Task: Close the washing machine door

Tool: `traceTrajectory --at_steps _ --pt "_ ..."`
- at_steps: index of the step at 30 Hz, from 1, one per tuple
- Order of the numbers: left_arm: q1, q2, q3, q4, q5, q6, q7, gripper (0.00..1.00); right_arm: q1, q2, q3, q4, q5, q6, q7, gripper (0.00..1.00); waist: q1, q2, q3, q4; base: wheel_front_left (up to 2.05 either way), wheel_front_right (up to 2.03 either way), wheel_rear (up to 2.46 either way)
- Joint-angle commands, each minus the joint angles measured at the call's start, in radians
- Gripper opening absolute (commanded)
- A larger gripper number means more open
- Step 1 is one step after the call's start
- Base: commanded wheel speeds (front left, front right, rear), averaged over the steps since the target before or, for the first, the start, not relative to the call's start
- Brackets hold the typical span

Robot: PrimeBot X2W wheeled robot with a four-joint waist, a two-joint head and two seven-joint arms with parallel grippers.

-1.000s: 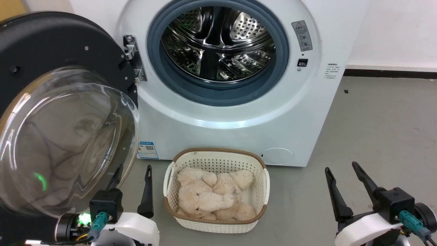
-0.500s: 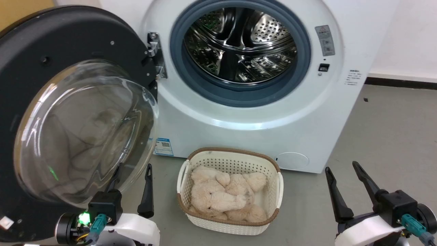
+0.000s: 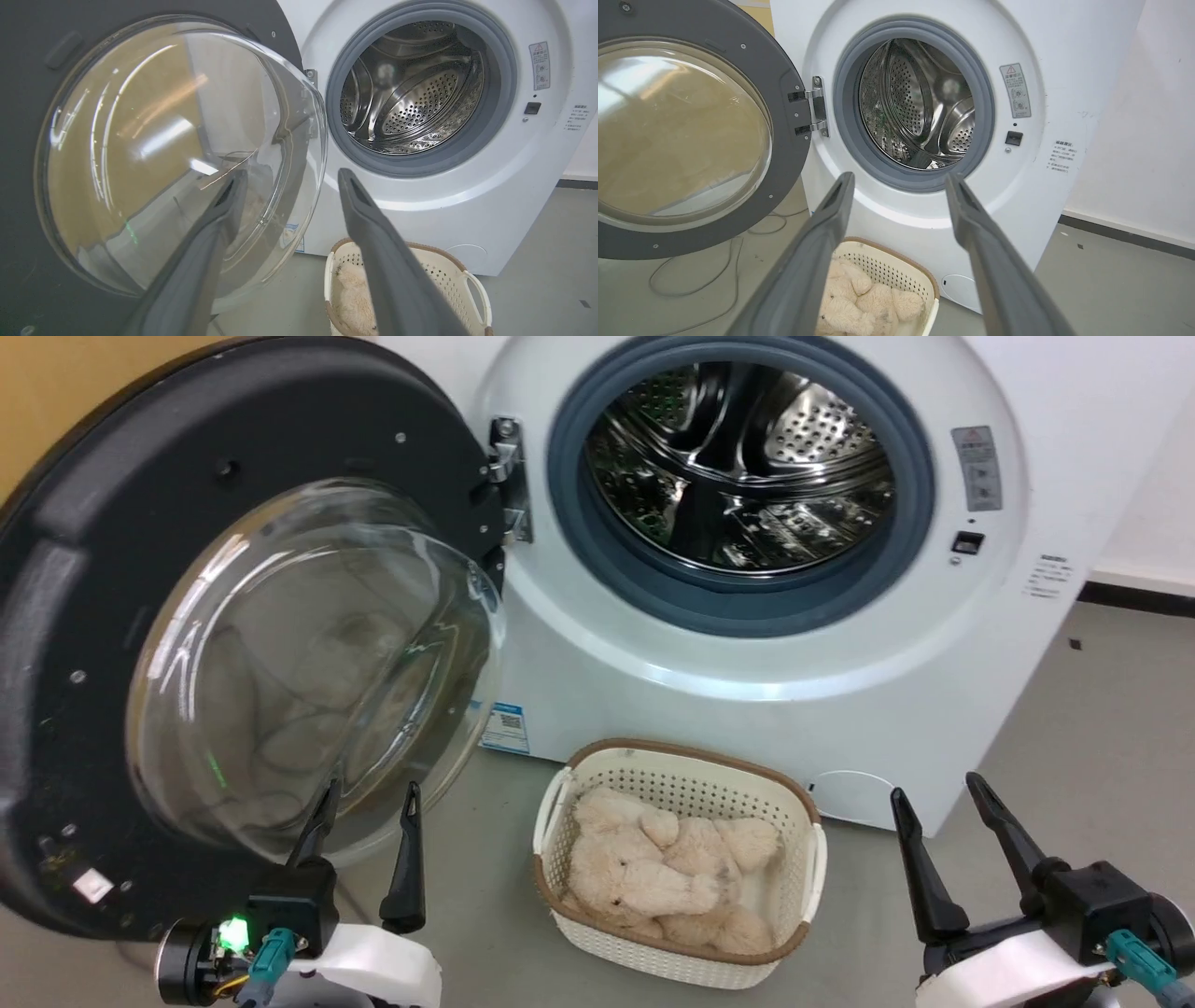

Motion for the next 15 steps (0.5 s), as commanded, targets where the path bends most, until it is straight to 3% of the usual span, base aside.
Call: traceTrajectory --at_steps 1,15 --pt "0.014 0.0 -0.002 -0.004 -0.007 0.005 -0.011 1.0 0.012 0.001 0.003 -0.008 0.013 0.0 -0.01 1.0 0.0 0.0 -0.002 0.017 0.0 0.0 0.0" --pt "0.029 0.0 0.004 -0.029 -0.019 0.02 -0.04 1.0 -0.008 0.001 0.038 -0.003 0.017 0.0 -0.039 1.0 0.0 0.0 0.007 0.085 0.0 0.0 0.0"
